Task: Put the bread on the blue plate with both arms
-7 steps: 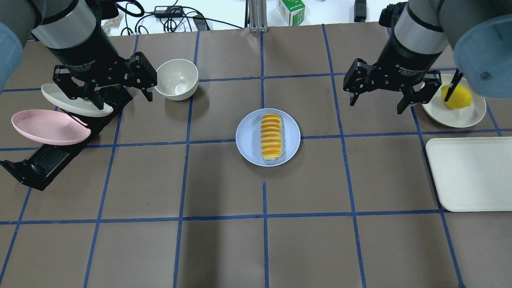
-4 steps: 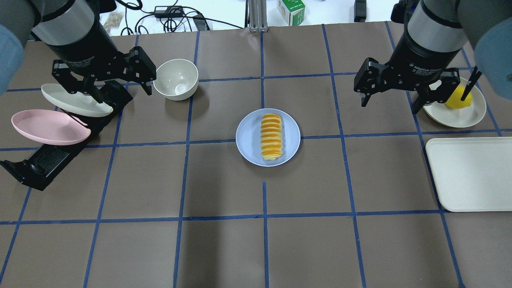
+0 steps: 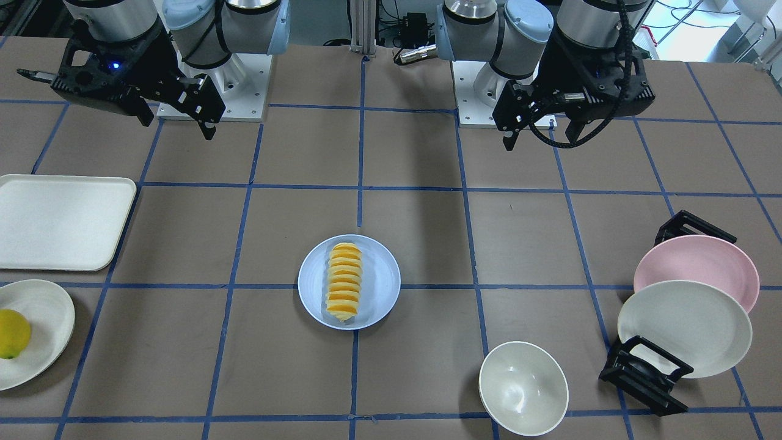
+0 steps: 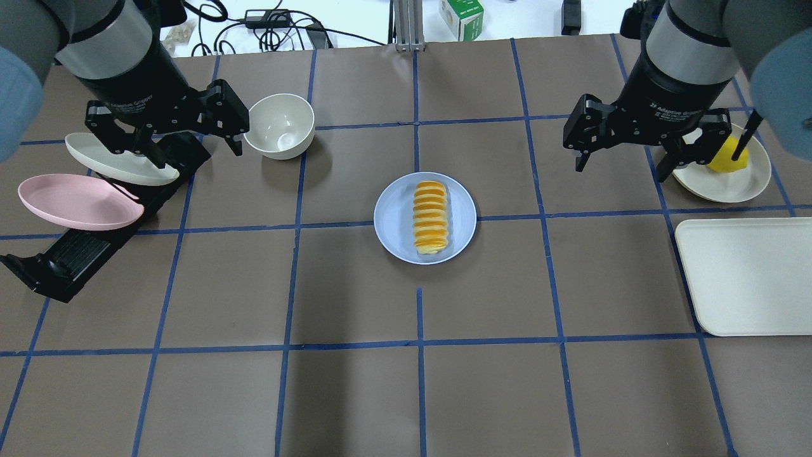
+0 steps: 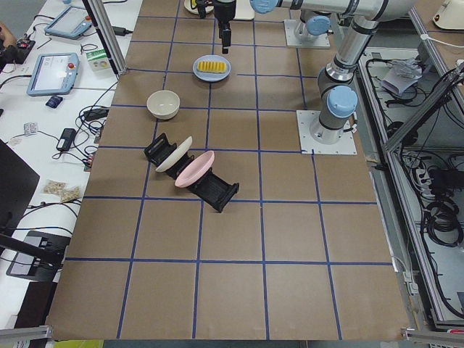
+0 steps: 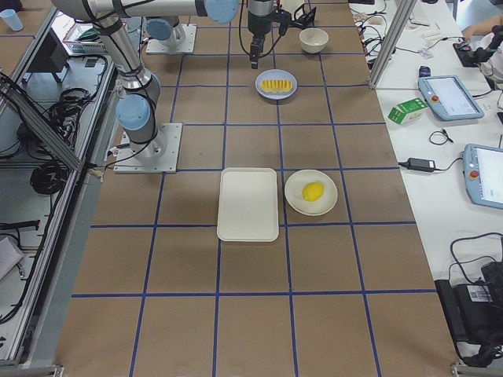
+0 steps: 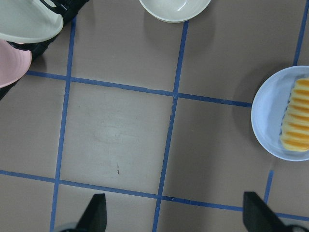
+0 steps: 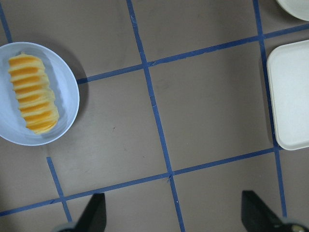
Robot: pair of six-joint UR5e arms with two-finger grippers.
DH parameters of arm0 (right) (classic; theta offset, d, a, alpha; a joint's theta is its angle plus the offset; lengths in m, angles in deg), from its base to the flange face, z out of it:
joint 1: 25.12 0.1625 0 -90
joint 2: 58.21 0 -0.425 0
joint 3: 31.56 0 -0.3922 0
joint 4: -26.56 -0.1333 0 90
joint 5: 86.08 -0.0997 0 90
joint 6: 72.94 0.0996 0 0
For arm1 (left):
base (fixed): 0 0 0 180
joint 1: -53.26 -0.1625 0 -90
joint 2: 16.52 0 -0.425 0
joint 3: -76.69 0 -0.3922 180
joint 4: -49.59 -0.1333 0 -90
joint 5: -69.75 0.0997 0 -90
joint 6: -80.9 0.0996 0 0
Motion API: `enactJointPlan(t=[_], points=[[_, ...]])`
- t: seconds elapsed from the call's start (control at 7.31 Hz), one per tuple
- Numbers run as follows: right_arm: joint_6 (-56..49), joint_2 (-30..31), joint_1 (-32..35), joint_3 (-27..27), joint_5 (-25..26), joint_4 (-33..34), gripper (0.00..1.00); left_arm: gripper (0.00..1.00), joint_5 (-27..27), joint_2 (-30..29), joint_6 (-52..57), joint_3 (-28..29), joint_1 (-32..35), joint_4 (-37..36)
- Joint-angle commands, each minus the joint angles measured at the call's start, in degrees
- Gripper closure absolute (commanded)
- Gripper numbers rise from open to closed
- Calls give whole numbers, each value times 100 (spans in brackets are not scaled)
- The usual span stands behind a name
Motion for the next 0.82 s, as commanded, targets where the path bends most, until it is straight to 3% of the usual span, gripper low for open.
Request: enactJointPlan(t=[0.0, 0.68], points=[[-1, 14, 5, -1, -1, -8, 0, 0, -45, -76, 354, 65, 0, -4], [-19, 14, 5, -36, 60, -8, 0, 0, -63, -41, 356, 39, -9, 14]])
